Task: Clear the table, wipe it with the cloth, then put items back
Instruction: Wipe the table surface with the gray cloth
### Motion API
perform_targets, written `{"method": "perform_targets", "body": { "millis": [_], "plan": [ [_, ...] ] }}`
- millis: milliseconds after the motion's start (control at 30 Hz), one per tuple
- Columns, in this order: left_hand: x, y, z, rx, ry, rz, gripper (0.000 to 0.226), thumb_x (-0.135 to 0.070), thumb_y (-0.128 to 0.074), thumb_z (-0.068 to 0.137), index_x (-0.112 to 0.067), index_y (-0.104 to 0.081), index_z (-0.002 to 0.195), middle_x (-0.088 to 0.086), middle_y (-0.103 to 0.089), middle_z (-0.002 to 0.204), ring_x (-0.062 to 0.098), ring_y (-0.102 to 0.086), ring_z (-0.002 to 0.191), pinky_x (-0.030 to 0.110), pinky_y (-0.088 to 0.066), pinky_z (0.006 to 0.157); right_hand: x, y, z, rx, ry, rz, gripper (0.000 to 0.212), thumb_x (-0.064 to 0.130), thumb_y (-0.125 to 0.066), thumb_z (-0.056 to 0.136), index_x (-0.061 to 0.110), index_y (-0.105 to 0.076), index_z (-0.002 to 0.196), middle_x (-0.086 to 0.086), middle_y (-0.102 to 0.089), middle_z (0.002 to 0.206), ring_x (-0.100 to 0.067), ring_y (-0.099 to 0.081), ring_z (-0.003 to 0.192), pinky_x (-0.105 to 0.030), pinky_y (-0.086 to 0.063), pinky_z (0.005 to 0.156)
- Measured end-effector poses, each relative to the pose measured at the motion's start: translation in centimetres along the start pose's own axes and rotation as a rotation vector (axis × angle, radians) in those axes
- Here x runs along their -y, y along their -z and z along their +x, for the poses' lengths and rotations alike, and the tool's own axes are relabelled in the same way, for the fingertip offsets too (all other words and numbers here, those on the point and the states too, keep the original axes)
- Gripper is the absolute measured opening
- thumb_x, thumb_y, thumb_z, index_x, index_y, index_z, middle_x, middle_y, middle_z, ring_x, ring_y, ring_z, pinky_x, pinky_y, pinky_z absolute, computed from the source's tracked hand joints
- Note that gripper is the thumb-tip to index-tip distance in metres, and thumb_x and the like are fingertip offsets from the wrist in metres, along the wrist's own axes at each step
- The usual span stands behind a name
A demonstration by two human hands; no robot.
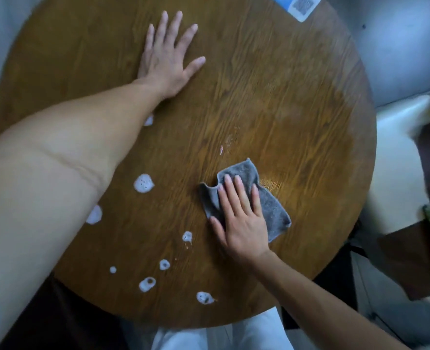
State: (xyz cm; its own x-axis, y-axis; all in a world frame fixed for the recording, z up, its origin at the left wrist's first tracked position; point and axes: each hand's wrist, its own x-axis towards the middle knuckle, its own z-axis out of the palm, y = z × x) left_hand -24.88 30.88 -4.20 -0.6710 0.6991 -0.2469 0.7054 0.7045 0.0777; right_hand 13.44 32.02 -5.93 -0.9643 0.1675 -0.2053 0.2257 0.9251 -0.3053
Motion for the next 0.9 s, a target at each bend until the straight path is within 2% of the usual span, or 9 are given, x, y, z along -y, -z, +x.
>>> {"method": "perform_targets", "body": {
  "millis": [133,233,300,400,500,600,700,800,900],
  "plan": [
    [4.9,0.2,0.5,-0.053,0.135,-0.008,0.072,-0.07,-0.018,0.1,-0.034,-0.019,0.162,0.006,-0.007,0.173,0.031,0.001,0.16,0.059,0.001,0.127,-2.9,1.3,7.1,-0.041,0.002,-0.075,0.081,0.061,-0.039,0.103,0.009,-0.024,0.163,-0.009,-0.015,0.172,-0.026,-0.008,0.16,-0.057,-0.011,0.128],
    [9.1,0.3,-0.4,-0.053,0.202,-0.042,0.068,-0.066,-0.02,0.102,-0.036,-0.02,0.162,0.004,-0.006,0.174,0.031,0.001,0.16,0.057,0.0,0.127,-5.1,3.6,16.9,-0.132,-0.192,-0.092,0.083,0.063,-0.032,0.102,0.008,-0.02,0.164,-0.011,-0.012,0.173,-0.026,-0.005,0.161,-0.055,-0.005,0.129],
    [11.8,0.3,-1.2,-0.049,0.213,-0.054,0.066,-0.064,-0.02,0.103,-0.035,-0.019,0.162,0.003,-0.006,0.174,0.03,0.001,0.16,0.055,-0.001,0.127,-4.4,4.4,20.0,-0.175,-0.343,-0.076,0.08,0.06,-0.029,0.104,0.009,-0.017,0.164,-0.011,-0.011,0.173,-0.026,-0.004,0.161,-0.056,-0.005,0.129],
    [14.7,-0.6,-2.8,-0.082,0.222,-0.056,0.066,-0.06,-0.019,0.105,-0.029,-0.02,0.163,0.003,-0.007,0.174,0.029,0.0,0.16,0.055,-0.001,0.128,1.0,1.9,15.2,-0.19,-0.393,-0.039,0.072,0.05,-0.035,0.108,0.006,-0.02,0.163,-0.014,-0.012,0.172,-0.029,-0.005,0.161,-0.058,-0.012,0.127],
    [15.5,-1.4,-3.3,-0.127,0.224,-0.099,0.064,-0.055,-0.025,0.104,-0.028,-0.026,0.162,0.006,-0.012,0.173,0.031,-0.004,0.16,0.054,-0.002,0.128,9.2,-1.6,3.8,-0.057,-0.228,0.039,0.071,0.046,-0.047,0.105,0.007,-0.029,0.161,-0.011,-0.015,0.172,-0.029,-0.012,0.16,-0.061,-0.023,0.122],
    [15.6,-1.4,-3.2,-0.125,0.211,-0.121,0.065,-0.057,-0.023,0.105,-0.027,-0.025,0.162,0.007,-0.011,0.173,0.03,-0.003,0.16,0.054,-0.001,0.128,9.2,-2.3,1.2,0.009,-0.11,0.033,0.075,0.053,-0.05,0.101,0.011,-0.031,0.16,-0.005,-0.017,0.172,-0.026,-0.015,0.16,-0.061,-0.026,0.121],
    [16.3,-2.0,-5.0,-0.124,0.206,-0.13,0.066,-0.057,-0.022,0.106,-0.025,-0.023,0.163,0.007,-0.01,0.173,0.031,-0.001,0.16,0.056,0.0,0.127,5.0,-0.3,9.3,-0.085,-0.195,-0.032,0.078,0.053,-0.049,0.099,0.009,-0.031,0.161,-0.01,-0.022,0.17,-0.028,-0.016,0.159,-0.061,-0.017,0.126],
    [16.4,-3.3,-9.0,-0.131,0.253,-0.133,0.066,-0.056,-0.025,0.106,-0.025,-0.022,0.163,0.009,-0.009,0.173,0.034,-0.002,0.16,0.057,-0.001,0.127,0.3,3.1,21.4,-0.17,-0.393,-0.057,0.078,0.055,-0.038,0.102,0.008,-0.025,0.162,-0.014,-0.017,0.171,-0.029,-0.009,0.16,-0.058,-0.007,0.128],
    [16.9,-4.8,-13.0,-0.158,0.287,-0.118,0.063,-0.054,-0.027,0.107,-0.026,-0.025,0.163,0.01,-0.012,0.173,0.036,-0.004,0.159,0.055,-0.003,0.128,0.1,4.5,26.7,-0.237,-0.482,-0.049,0.076,0.054,-0.029,0.105,0.005,-0.02,0.163,-0.015,-0.014,0.172,-0.03,-0.007,0.16,-0.059,-0.009,0.127]
  ]
}}
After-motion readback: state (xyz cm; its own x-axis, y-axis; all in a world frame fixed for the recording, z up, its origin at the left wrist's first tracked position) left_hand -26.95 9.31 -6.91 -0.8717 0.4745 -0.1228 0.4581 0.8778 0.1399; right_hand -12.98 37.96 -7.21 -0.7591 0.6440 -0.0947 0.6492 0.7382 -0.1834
